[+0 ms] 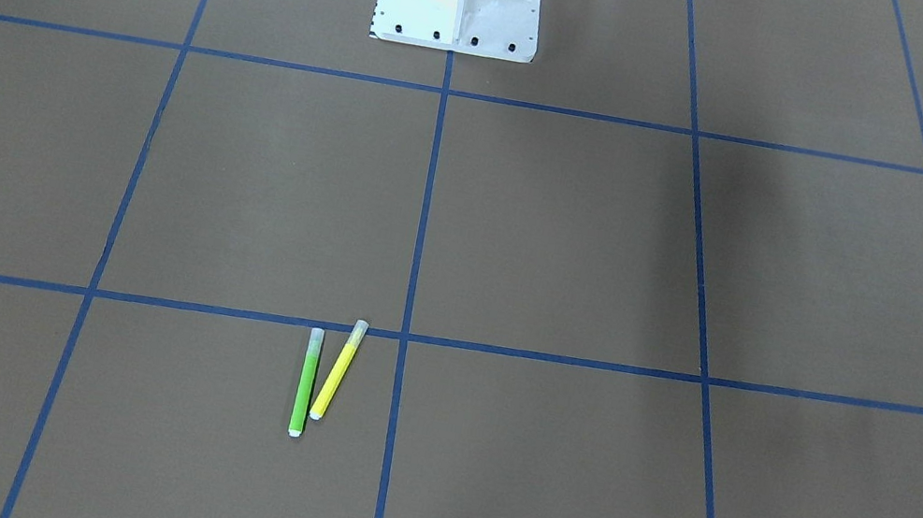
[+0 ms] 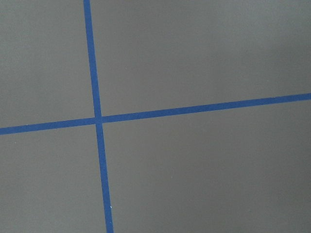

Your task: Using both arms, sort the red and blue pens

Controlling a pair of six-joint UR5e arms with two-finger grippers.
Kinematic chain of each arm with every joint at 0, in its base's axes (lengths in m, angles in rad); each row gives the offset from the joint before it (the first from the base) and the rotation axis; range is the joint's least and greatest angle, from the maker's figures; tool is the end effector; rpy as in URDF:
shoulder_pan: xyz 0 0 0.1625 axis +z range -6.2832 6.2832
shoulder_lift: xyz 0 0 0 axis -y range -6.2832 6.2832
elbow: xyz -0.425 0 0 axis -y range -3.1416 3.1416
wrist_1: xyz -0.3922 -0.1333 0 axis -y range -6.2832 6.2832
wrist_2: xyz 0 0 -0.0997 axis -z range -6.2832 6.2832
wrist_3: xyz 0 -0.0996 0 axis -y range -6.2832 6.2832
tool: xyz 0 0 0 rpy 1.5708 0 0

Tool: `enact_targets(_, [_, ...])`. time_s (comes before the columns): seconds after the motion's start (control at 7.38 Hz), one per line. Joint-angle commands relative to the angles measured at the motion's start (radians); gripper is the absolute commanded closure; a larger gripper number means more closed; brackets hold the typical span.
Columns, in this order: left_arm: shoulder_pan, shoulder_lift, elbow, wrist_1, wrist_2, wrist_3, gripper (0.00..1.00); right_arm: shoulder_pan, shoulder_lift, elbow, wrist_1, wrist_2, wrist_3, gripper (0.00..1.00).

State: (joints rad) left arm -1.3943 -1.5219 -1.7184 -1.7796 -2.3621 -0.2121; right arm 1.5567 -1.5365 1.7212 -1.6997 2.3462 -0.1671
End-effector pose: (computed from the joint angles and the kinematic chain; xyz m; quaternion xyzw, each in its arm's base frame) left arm 0.0238 -0.4892 0.5849 0.0651 0.4010 0.0428 0.9128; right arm 0.0565 -0.5045 0.5807 0.0546 -0.3748 -0.0942 0.9207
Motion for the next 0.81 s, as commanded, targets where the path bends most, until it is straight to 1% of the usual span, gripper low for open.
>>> enact_targets(0.0, [-0.014, 0.003, -0.003, 0.023, -0.003, 0.000, 0.00, -0.043, -0.007, -0.009, 0.141, -0.001, 0.133, 0.01])
enact_targets(0.14, [-0.018, 0.003, -0.012, 0.061, -0.005, 0.000, 0.00, -0.062, -0.005, -0.002, 0.144, 0.001, 0.199, 0.01])
enact_targets(0.41, [-0.020, -0.011, -0.029, 0.168, -0.008, -0.001, 0.00, -0.082, -0.005, -0.002, 0.172, 0.001, 0.224, 0.01])
enact_targets(0.54, [-0.040, -0.009, -0.027, 0.193, -0.038, 0.000, 0.00, -0.102, -0.002, 0.003, 0.173, -0.001, 0.298, 0.01])
enact_targets(0.68, [-0.098, -0.015, -0.030, 0.221, -0.063, 0.023, 0.00, -0.110, -0.001, 0.003, 0.193, 0.001, 0.314, 0.01])
